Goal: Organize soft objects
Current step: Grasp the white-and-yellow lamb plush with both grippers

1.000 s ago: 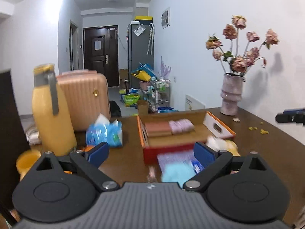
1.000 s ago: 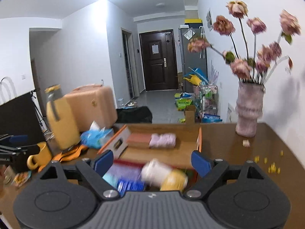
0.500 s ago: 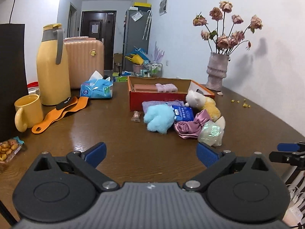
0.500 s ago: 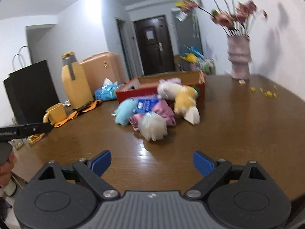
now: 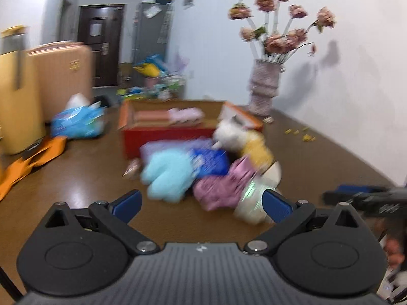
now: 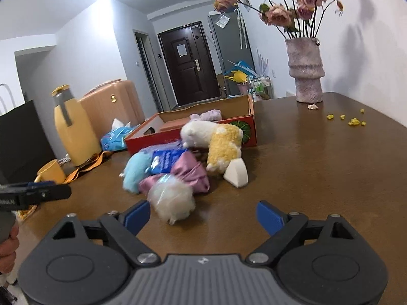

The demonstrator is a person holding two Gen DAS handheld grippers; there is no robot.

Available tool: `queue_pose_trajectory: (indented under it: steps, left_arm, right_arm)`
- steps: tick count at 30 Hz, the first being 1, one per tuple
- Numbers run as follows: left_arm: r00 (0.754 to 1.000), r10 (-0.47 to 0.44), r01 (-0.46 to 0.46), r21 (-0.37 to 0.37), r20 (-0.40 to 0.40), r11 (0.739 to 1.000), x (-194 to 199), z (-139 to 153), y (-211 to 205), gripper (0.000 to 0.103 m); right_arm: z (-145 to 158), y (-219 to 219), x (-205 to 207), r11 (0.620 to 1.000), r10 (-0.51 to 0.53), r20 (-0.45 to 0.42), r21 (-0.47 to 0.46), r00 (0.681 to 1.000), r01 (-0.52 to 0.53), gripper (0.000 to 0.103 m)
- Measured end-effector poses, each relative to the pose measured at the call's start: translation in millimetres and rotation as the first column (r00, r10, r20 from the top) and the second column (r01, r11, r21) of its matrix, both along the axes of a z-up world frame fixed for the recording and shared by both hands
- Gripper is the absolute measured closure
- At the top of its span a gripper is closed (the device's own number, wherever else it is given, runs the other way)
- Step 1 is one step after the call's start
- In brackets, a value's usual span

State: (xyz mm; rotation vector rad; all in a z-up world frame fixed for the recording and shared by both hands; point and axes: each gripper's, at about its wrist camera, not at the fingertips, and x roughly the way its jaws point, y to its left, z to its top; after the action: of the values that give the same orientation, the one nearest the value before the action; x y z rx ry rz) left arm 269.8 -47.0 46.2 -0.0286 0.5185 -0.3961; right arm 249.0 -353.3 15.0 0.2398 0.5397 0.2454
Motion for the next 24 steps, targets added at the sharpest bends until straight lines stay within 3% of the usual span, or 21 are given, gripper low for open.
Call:
queue_pose_trajectory:
  steps: [3, 8, 12, 13, 15, 19, 24]
  left_arm:
    - [0.998, -0.064, 0.064, -0.019, 0.004, 0.998, 52.1, 4.5, -30.2, 0.005]
    - [0.993, -0.108, 0.108, -0.014, -0.043, 0.994, 145.5, -4.1, -81.9, 0.034]
    - [0.986, -0.128, 0.126, -0.029, -0.103, 0.992, 195.6, -20.9, -103.2, 0.044]
    - [0.984, -0.127, 0.124, -0.029, -0.123, 0.992, 203.7, -25.8, -106.4, 0.054]
    - [0.98, -0.132, 0.127, -0.045, -0.147, 0.991, 212.5, -34.6, -106.8, 0.057]
    - [0.981, -0.14, 0.132, -0.066, -0.138, 0.989, 211.0, -36.0, -103.2, 0.06]
    - [0.989, -0.141, 0.138, -0.094, -0.034, 0.986, 174.6, 0.6, -92.4, 0.06]
  right_arm:
    - [-2.6, -3.9, 45.7, 1.0, 0.004, 0.01, 0.021, 1.0, -0.004, 0.021]
    - [-16.1, -8.2, 125.8, 0.999, -0.006, -0.022, 0.046, 1.0, 0.007, 0.031]
    - [-33.6, -6.8, 167.9, 0.997, 0.014, -0.074, 0.077, 0.997, -0.008, 0.039]
    - [-37.4, -7.0, 173.0, 0.996, 0.017, -0.088, 0.086, 0.996, -0.01, 0.045]
    - [-44.6, -7.1, 180.5, 0.994, 0.023, -0.111, 0.11, 0.994, -0.011, 0.054]
    - [-41.4, -5.6, 177.1, 0.996, 0.015, -0.084, 0.089, 0.996, -0.008, 0.057]
    - [-3.6, 8.5, 141.3, 1.0, 0.005, 0.062, 0.013, 0.998, -0.005, 0.057]
